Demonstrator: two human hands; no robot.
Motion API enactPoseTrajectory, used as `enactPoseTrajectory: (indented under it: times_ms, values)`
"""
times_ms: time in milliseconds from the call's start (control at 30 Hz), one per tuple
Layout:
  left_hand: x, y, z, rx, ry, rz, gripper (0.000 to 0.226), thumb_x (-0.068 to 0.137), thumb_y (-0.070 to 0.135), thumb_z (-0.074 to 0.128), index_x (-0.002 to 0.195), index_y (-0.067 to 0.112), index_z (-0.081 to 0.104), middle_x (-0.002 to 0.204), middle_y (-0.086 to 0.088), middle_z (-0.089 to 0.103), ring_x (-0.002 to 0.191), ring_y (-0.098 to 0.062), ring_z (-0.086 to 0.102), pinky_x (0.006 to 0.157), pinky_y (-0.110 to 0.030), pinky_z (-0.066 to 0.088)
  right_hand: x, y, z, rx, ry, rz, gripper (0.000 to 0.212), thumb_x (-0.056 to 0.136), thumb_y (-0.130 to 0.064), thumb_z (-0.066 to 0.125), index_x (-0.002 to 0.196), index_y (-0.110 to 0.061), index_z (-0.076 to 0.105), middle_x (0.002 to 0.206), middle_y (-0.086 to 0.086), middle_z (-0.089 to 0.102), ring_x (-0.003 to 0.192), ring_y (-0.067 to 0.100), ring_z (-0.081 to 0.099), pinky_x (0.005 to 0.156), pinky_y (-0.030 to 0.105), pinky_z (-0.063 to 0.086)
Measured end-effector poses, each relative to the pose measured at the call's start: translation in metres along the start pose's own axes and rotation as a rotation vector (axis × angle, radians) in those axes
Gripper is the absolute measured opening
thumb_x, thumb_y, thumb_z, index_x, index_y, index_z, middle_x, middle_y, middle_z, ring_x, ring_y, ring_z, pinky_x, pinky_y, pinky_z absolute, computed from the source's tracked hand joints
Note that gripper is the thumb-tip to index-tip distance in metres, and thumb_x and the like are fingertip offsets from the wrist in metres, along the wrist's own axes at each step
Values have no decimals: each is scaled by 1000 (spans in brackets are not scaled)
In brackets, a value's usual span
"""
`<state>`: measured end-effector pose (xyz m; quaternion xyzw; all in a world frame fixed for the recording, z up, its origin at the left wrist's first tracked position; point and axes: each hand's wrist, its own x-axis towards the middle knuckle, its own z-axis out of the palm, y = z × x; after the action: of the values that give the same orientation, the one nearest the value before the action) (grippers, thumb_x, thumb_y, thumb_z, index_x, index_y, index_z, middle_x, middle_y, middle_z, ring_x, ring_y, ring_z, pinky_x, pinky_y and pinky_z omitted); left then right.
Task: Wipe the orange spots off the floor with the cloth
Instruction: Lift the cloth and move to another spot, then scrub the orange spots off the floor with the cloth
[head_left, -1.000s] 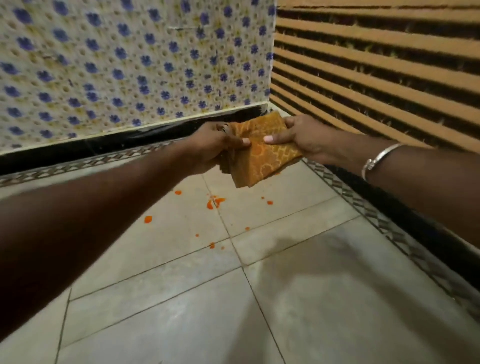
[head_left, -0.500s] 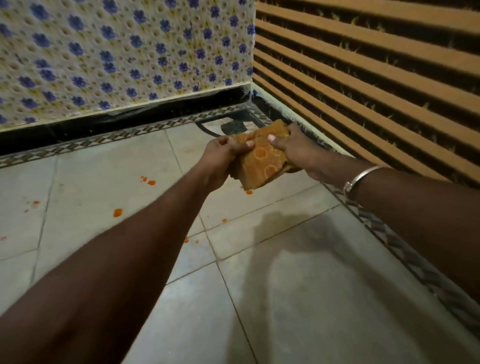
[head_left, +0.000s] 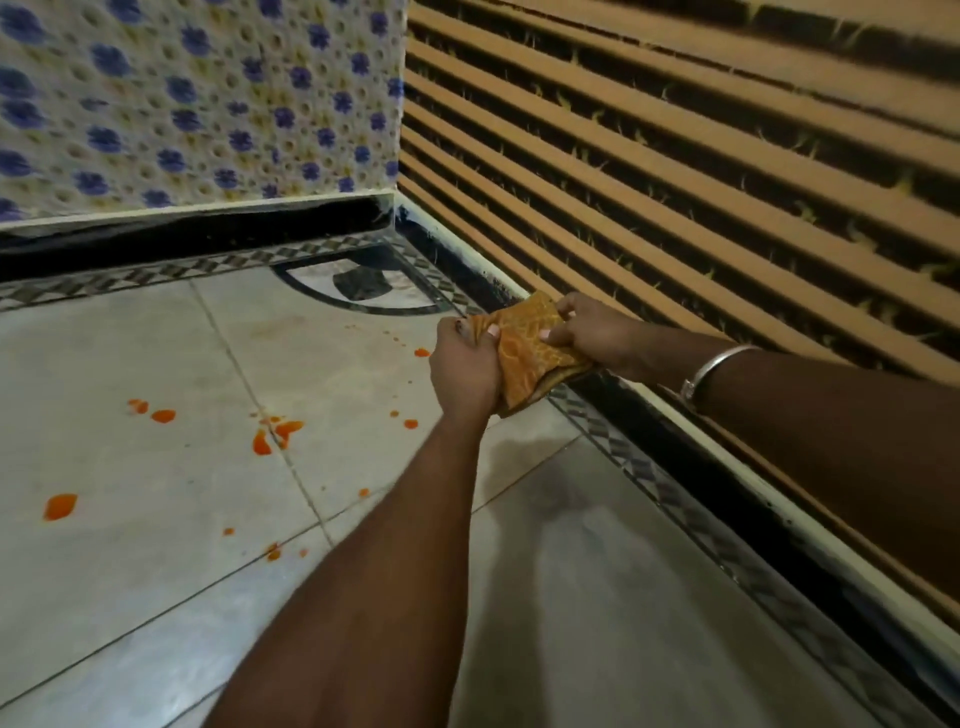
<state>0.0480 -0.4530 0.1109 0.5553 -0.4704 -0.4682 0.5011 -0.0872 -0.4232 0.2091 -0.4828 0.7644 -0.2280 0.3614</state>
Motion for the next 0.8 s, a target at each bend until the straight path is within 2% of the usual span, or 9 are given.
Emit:
enactPoseTrajectory:
  times_ms: [100,200,333,433,533,600,667,733,800]
  values:
    - [7,3,-5,61,-11,-11,30,100,32,65,120,10,59,117,-14,68,107,-35,63,83,-37,46,15,-2,8,-32,-13,34,40,97,-23,67,133,-22,48,125,11,58,111,29,63,99,50,56]
    - [21,-7,-20,141,-65,83,28,99,32,67,117,12,60,110,-9,68,100,-31,62,77,-34,44,30,2,20,-46,-32,40,40,95,-26,70,130,-23,50,123,7,58,109,26,62,97,47,56]
    - [54,-41,-52,262,-162,99,28,95,33,72,108,11,61,93,-1,61,89,-23,57,71,-33,39,52,31,62,139,-138,68,36,94,-22,74,123,-25,52,122,6,60,102,26,67,75,39,64]
    - [71,-69,-71,402,-221,123,34,92,34,75,103,7,59,92,-9,63,84,-25,57,62,-35,39,77,60,105,231,-219,121,35,90,-22,78,114,-26,52,122,13,66,105,33,70,86,54,62]
    - [85,-100,-75,491,-256,81,35,93,36,75,106,9,59,96,-7,65,86,-25,58,59,-30,39,104,83,130,285,-263,112,34,91,-19,77,115,-20,53,114,17,70,100,32,71,85,51,62]
    - [93,-112,-73,555,-265,36,39,97,41,69,121,11,59,112,-11,68,98,-30,63,70,-35,47,117,99,138,337,-217,66,28,94,-22,74,115,-16,57,113,21,71,95,28,71,85,48,60]
    - [100,-130,-68,838,-232,68,53,104,45,55,144,10,48,136,-17,61,123,-36,57,96,-43,47,135,125,140,138,-61,-23,26,101,-32,63,121,-16,60,125,17,68,102,22,65,88,40,53]
    - [99,-144,-63,1046,-249,211,61,108,46,39,160,15,30,162,-15,38,151,-32,31,119,-49,27,148,154,142,-242,66,-163,40,106,-37,50,142,-19,54,151,11,51,135,21,49,107,31,39]
    - [102,-159,-44,1114,-420,358,63,109,51,22,166,27,10,174,-4,7,161,-25,1,127,-52,2,168,176,149,-513,115,-288,56,109,-42,34,160,-21,31,170,7,19,158,21,11,126,36,12]
